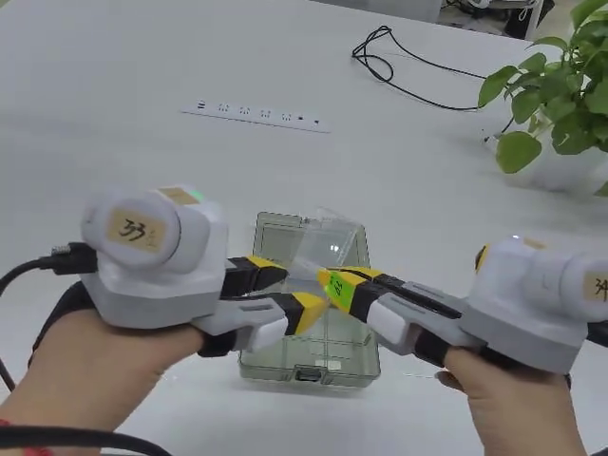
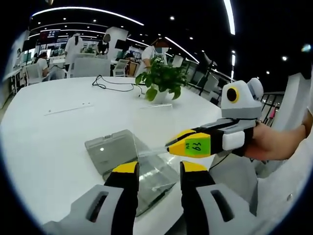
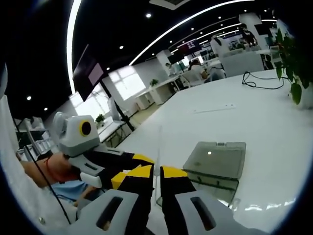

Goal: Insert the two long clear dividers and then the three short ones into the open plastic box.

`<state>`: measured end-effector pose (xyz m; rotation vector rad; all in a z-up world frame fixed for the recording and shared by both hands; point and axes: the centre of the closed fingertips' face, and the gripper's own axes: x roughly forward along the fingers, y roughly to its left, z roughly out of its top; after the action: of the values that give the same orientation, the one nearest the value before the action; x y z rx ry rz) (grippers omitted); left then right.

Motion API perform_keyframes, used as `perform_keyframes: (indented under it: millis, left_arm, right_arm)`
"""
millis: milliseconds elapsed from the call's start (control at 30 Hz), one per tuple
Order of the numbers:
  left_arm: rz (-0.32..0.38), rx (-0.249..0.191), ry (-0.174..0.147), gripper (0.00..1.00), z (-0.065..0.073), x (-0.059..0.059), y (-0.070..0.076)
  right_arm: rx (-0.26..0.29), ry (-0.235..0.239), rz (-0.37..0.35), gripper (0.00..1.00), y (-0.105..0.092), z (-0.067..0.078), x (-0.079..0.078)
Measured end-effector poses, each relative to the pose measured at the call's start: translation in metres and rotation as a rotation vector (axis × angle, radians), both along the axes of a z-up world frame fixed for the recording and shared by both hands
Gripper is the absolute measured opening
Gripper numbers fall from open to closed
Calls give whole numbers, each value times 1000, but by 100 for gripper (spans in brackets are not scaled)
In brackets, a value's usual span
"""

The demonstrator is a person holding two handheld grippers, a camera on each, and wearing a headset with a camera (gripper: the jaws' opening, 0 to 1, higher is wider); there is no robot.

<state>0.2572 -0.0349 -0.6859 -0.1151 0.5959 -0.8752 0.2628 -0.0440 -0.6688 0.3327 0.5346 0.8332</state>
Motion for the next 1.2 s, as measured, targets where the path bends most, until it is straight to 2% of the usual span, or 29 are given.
perform_keyframes:
  millis: [133, 233, 367, 633, 733, 833, 933, 1100, 1200]
  left_arm:
    - [-1, -7, 0, 31, 0, 0, 1]
    - [-10, -5, 0, 29, 0, -1, 2]
    - [-12, -4, 3, 29, -1, -3, 3]
    - [-45, 2, -30, 33, -2, -5, 9]
    - [-62, 28, -29, 36, -7, -7, 14]
    - [-85, 43, -43, 39, -10, -10, 19]
    - [-105, 55, -53, 45, -13, -13, 23]
    - [-131, 68, -64, 54, -19, -16, 30]
    - [-157, 80, -74, 59, -23, -18, 32]
  right_arm:
    - [-7, -3, -2, 7, -1, 0, 0]
    - [-37, -22, 10, 6, 0, -3, -1]
    - [-38, -18, 18, 6, 1, -3, -1]
    - [-5, 11, 8, 6, 0, 5, 2]
    - [19, 44, -12, 6, -5, 7, 6]
    - [-16, 48, -17, 6, -13, 4, 9]
    - [-17, 98, -33, 6, -21, -1, 12]
    - [-77, 170, -57, 6, -35, -16, 17]
    - [-99, 234, -70, 6, -40, -24, 16]
